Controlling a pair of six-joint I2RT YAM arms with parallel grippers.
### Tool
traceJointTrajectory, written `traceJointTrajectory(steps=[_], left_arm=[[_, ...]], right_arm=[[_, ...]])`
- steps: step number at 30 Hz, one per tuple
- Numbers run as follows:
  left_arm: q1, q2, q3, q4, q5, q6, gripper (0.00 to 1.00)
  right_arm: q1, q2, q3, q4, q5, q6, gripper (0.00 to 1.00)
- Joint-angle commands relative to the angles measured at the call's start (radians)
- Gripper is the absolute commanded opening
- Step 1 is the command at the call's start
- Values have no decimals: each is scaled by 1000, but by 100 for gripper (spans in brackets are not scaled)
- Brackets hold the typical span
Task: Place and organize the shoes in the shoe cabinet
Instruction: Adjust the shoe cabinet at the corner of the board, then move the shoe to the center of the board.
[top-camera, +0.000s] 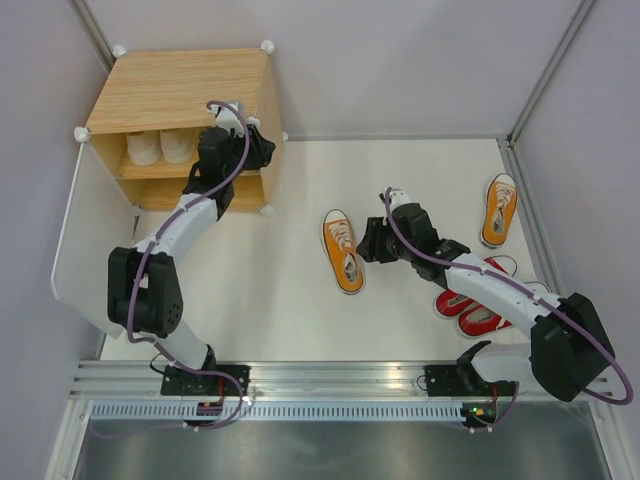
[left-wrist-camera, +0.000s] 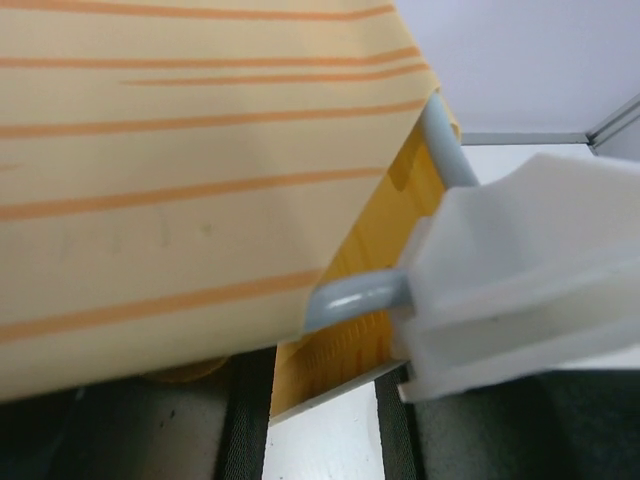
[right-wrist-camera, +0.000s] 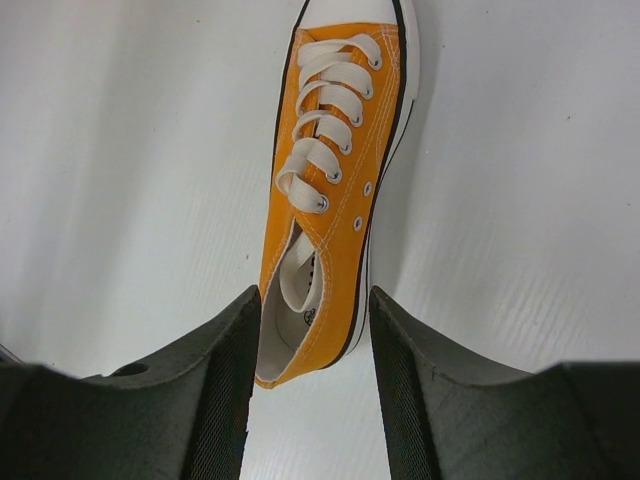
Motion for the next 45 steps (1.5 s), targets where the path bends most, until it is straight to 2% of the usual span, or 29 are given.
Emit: traceJointTrajectory(steps=[1, 11, 12, 15, 18, 24, 30, 34, 39, 43, 45], left_arm=[[12, 85, 106, 49, -40, -19, 43], [9, 101, 55, 91, 32, -68, 39], [9, 88, 47, 91, 32, -68, 41], [9, 58, 5, 95, 28, -60, 63], [11, 1, -49, 89, 9, -46, 77], [11, -163, -157, 69, -12, -36, 94], [11, -292, -195, -3, 3, -13, 98], [11, -386, -215, -72, 5, -29, 99], [11, -546, -206, -312, -52, -42, 99], [12, -681, -218, -454, -51, -33, 100], [12, -735, -206, -529, -48, -10, 100]], right_arm=[[-6, 7, -4, 29, -8, -19, 53], [-14, 23, -5, 28, -4, -22, 53], [-14, 21, -7, 29, -2, -20, 53], [-14, 23, -4, 28, -2, -22, 53], [-12, 27, -4, 39, -11, -20, 54], [-14, 34, -8, 48, -33, -17, 55], [-14, 55, -7, 54, -40, -20, 57], [3, 101, 22, 49, -4, -17, 63], [31, 196, 47, 60, 82, 3, 72], [37, 259, 35, 120, 67, 32, 72], [52, 288, 32, 160, 39, 39, 66]])
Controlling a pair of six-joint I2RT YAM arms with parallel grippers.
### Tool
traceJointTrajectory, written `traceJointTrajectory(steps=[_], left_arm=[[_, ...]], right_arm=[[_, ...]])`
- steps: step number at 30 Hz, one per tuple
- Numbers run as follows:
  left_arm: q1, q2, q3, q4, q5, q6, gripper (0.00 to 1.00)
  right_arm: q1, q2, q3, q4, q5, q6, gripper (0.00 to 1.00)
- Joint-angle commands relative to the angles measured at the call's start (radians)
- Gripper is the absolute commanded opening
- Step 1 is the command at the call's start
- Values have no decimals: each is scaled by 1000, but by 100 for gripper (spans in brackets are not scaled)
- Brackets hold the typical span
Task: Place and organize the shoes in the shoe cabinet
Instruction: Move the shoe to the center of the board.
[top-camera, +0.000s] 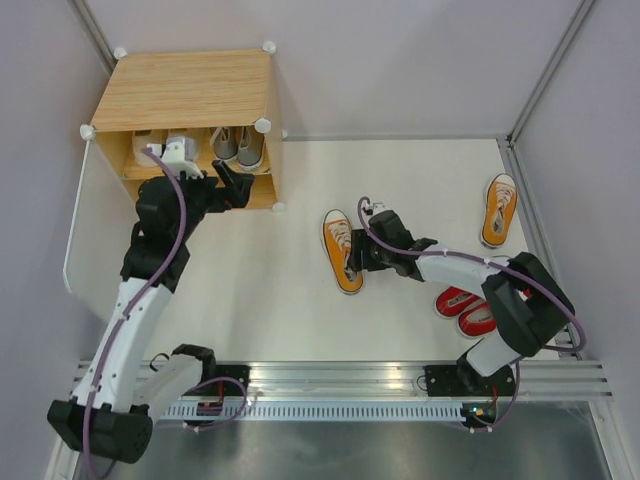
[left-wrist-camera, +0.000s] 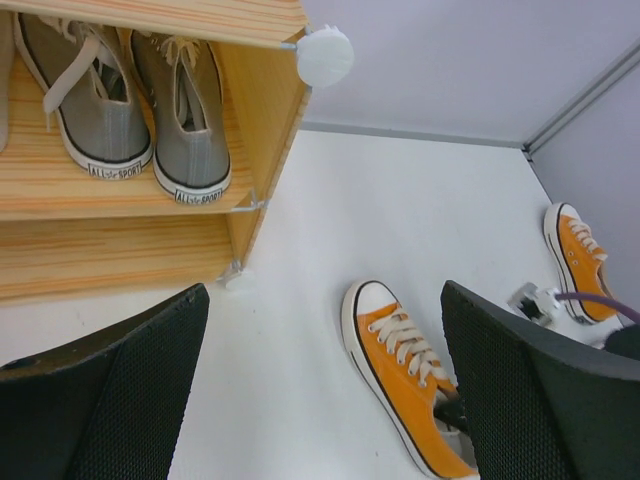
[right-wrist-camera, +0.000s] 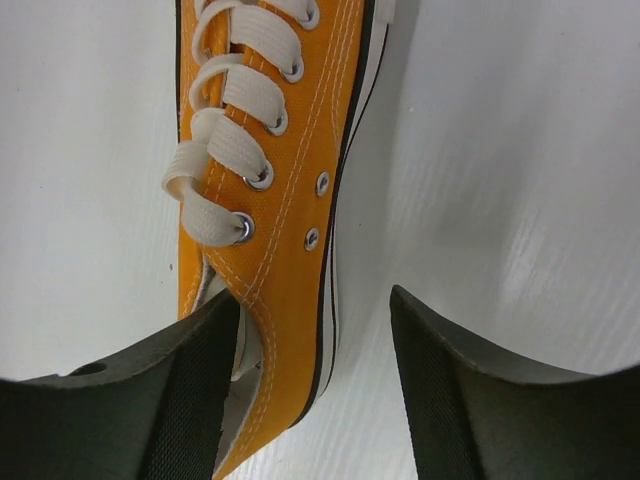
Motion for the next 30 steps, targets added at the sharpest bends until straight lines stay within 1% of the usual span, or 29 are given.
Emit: traceJointTrajectory(steps=[1, 2, 4, 5, 7, 8, 10, 11, 12, 14, 17, 19, 20, 22, 25, 27, 28, 29, 30], left_arm=[[3, -129, 14, -176, -17, 39, 100], [3, -150, 18, -198, -20, 54, 100], [5, -192, 27, -259, -26, 105, 100], [3, -227, 26, -282, -52, 128, 100], [3, -270, -8, -316, -100, 140, 100], [3, -311, -26, -322, -176, 131, 99], [3, -353, -89, -319, -227, 126, 100], [3, -376, -112, -312, -249, 128, 99], [3, -417, -153, -304, -253, 128, 99], [2, -459, -187, -280, -270, 140, 99], [-4, -525, -245, -255, -312, 140, 99], [-7, -577, -293, -235, -322, 142, 100], [-13, -592, -308, -220, -335, 142, 100], [-20, -609, -330, -218, -332, 140, 100], [-27, -594, -331, -220, -324, 137, 99], [-30, -588, -335, -220, -325, 139, 99], [-32, -588, -333, -221, -330, 140, 99], [-33, -588, -335, -220, -332, 142, 99], [-33, -591, -336, -221, -333, 143, 99]], right_arm=[[35, 34, 22, 98, -2, 26, 63], [44, 41, 25, 101, -2, 32, 56], [70, 53, 39, 118, 1, 43, 47], [81, 57, 56, 121, 4, 53, 37], [118, 74, 80, 123, 18, 62, 26], [130, 97, 114, 121, 16, 72, 17], [169, 128, 160, 111, 18, 84, 10], [182, 149, 221, 102, 16, 89, 4], [198, 191, 250, 88, 16, 92, 2], [239, 258, 344, 69, 44, 93, 1], [288, 321, 456, 65, 51, 102, 1], [318, 378, 504, 37, 51, 119, 1], [328, 415, 555, 22, 53, 128, 1], [350, 447, 597, 16, 53, 180, 1], [367, 508, 668, 28, 39, 266, 1], [377, 554, 734, 22, 51, 291, 1], [379, 567, 757, 19, 53, 305, 2], [382, 596, 796, 22, 50, 326, 6], [381, 610, 813, 25, 42, 343, 13]])
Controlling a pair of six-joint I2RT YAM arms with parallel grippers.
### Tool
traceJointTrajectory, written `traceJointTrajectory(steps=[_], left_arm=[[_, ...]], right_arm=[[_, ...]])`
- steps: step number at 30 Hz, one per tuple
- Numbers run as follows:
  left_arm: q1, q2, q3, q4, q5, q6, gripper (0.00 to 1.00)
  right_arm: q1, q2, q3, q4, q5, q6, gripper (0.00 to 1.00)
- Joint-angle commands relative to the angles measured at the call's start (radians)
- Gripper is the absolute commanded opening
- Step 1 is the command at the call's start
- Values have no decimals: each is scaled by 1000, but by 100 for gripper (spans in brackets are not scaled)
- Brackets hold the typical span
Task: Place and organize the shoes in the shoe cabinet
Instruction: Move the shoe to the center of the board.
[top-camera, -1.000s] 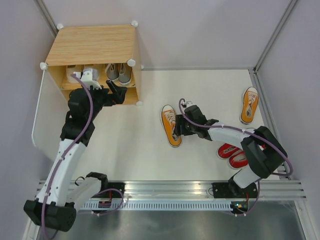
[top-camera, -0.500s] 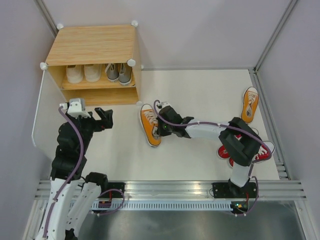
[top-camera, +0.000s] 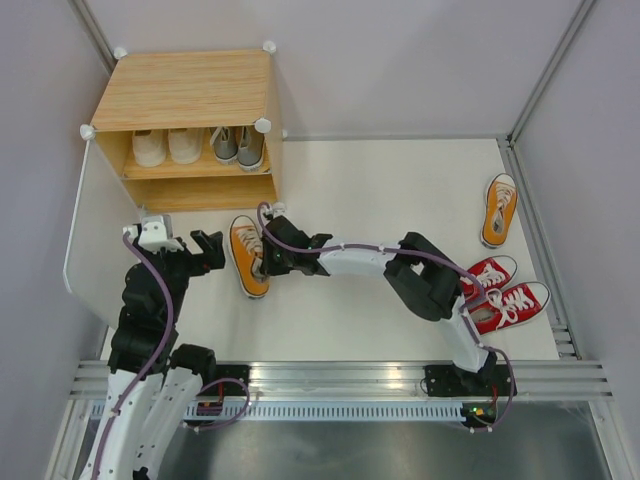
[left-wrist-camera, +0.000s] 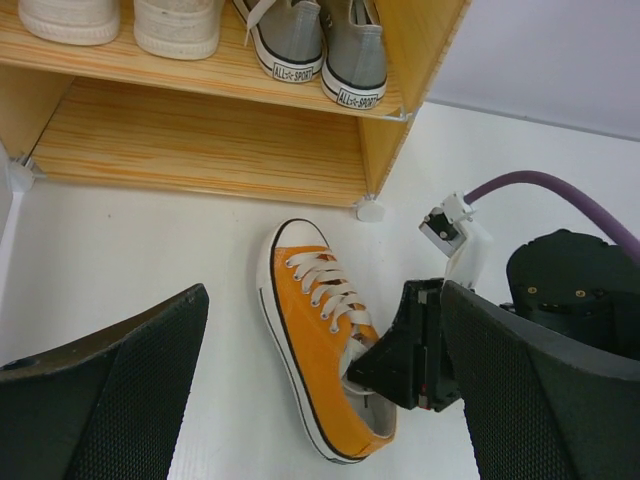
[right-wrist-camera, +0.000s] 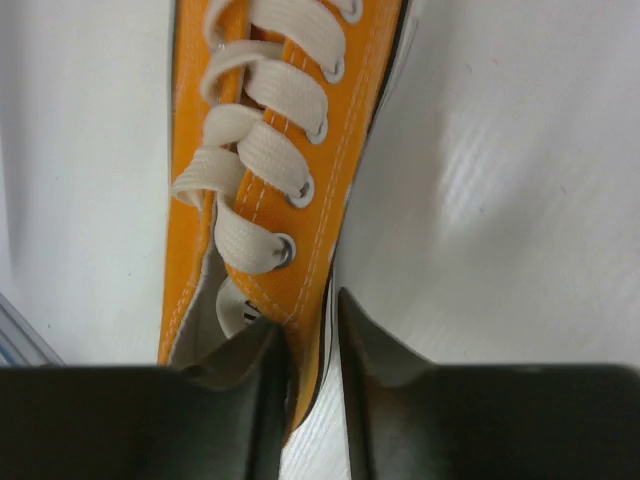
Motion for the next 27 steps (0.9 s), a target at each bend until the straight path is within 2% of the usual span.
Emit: traceJointTrajectory(steps=[1, 4, 6, 9, 12, 15, 16, 23, 27], left_arm=[[-9, 3, -6, 38, -24, 39, 100], [-9, 3, -6, 34, -35, 39, 100], [-9, 6, -5, 31, -39, 40, 99], [-11, 17, -5, 26, -44, 39, 99], [-7, 66, 1, 15, -50, 27, 100], [-9, 176, 30, -32, -82, -19, 99], [-7, 200, 39, -44, -61, -36, 99], [-6, 342, 138, -137, 60, -94, 99], [-6, 405, 99, -152, 137, -162, 99]], right_arm=[[5, 30, 126, 78, -10, 109, 36], [4, 67, 189, 90, -45, 157, 58], [4, 71, 224, 86, -48, 174, 66], [-4, 39, 229, 93, -86, 195, 68], [-22, -57, 153, 98, -106, 200, 68], [-73, -198, 13, 90, -99, 189, 68], [-88, -279, -72, 92, -96, 174, 68], [-214, -589, -401, 55, -65, 55, 69], [-292, -734, -556, 50, -73, 4, 69]])
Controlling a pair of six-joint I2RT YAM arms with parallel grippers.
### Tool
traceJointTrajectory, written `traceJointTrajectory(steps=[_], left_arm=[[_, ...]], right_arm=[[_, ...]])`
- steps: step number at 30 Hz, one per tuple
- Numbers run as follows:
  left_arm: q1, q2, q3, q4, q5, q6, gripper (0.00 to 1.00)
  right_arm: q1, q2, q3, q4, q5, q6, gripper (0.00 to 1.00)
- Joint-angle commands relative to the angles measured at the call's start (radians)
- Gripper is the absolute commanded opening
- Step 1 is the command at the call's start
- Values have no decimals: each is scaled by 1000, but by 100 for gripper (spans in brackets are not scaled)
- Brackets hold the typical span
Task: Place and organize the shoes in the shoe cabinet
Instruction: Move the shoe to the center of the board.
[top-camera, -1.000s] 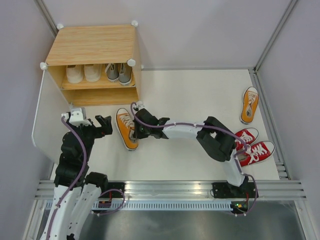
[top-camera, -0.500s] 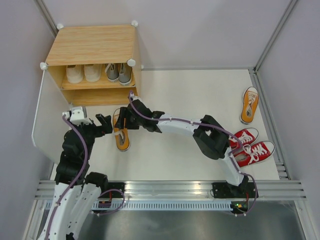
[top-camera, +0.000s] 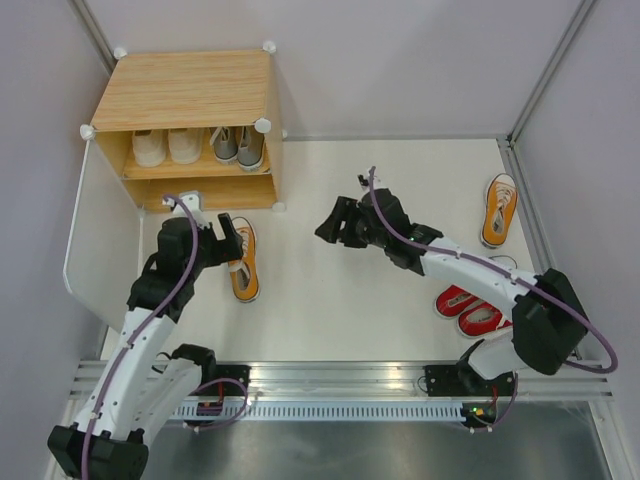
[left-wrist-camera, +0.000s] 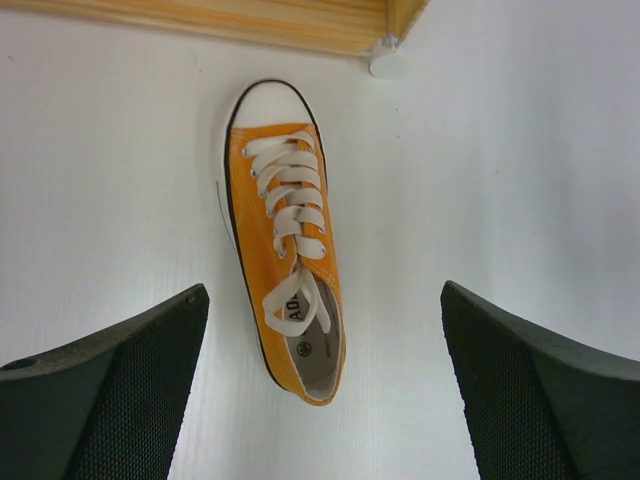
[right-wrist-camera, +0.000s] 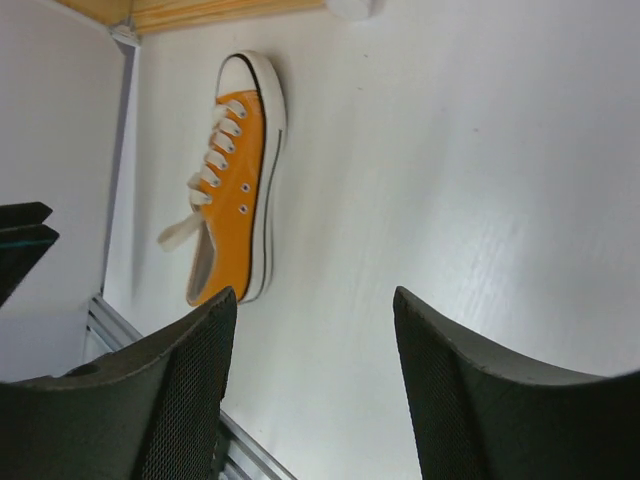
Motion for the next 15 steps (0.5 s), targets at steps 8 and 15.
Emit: traceJointTrajectory(steps=[8, 15], left_arm=[[-4, -9, -125, 27, 75, -207, 100], [-50, 72, -134, 90, 87, -244, 100]], right_arm=[[-87, -266, -268, 3, -62, -133, 74], [-153, -275, -326, 29, -157, -177, 76]])
